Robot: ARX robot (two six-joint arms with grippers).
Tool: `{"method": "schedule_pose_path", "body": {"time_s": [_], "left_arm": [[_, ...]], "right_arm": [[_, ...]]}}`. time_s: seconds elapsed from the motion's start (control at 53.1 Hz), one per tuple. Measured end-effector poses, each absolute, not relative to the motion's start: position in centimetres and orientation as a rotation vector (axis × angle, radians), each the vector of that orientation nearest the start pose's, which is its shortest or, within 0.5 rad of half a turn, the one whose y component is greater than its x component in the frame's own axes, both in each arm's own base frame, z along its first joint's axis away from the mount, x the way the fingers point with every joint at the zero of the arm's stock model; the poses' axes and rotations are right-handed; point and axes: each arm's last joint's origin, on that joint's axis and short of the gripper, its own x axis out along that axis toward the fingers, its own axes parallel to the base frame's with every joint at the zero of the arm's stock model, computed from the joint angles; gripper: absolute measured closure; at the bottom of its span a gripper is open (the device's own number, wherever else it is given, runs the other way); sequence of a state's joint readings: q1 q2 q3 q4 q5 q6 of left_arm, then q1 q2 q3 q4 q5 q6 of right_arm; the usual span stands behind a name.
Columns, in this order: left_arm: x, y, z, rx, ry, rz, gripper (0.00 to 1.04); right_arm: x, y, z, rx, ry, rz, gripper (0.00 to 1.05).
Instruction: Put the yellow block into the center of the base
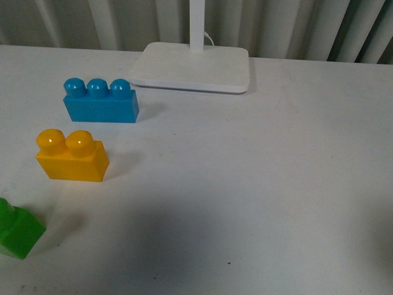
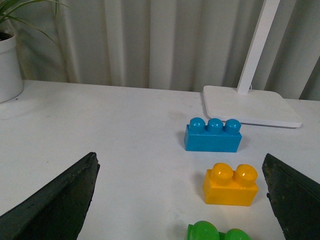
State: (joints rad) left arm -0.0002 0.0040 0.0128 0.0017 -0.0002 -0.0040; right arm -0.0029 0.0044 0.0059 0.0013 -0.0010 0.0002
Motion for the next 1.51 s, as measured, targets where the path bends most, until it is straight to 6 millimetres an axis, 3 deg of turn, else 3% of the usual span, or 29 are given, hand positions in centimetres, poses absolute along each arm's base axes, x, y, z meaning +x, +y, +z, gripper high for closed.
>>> {"method": "schedule_pose_path", "body": {"time_s": [1.186, 1.261, 1.393, 1.506], "left_arm": [[9.7, 0.0, 16.8, -0.004, -0.01, 0.0, 0.06], [9.7, 0.0, 16.8, -0.004, -0.01, 0.0, 0.06], [9.7, 0.0, 16.8, -0.004, -0.01, 0.0, 0.06], [9.7, 0.0, 16.8, -0.004, -0.01, 0.0, 0.06]], "right_arm": [[9.8, 0.0, 16.4, -0.013, 0.016, -0.022, 0.09], [10.2, -0.6, 16.6, -0.061, 0.147, -0.113, 0.09], [11.9, -2.9, 19.0, -0.03, 0.27, -0.106, 0.09], [13.6, -4.8, 19.9, -0.044, 0.359, -0.12, 0.09]]}}
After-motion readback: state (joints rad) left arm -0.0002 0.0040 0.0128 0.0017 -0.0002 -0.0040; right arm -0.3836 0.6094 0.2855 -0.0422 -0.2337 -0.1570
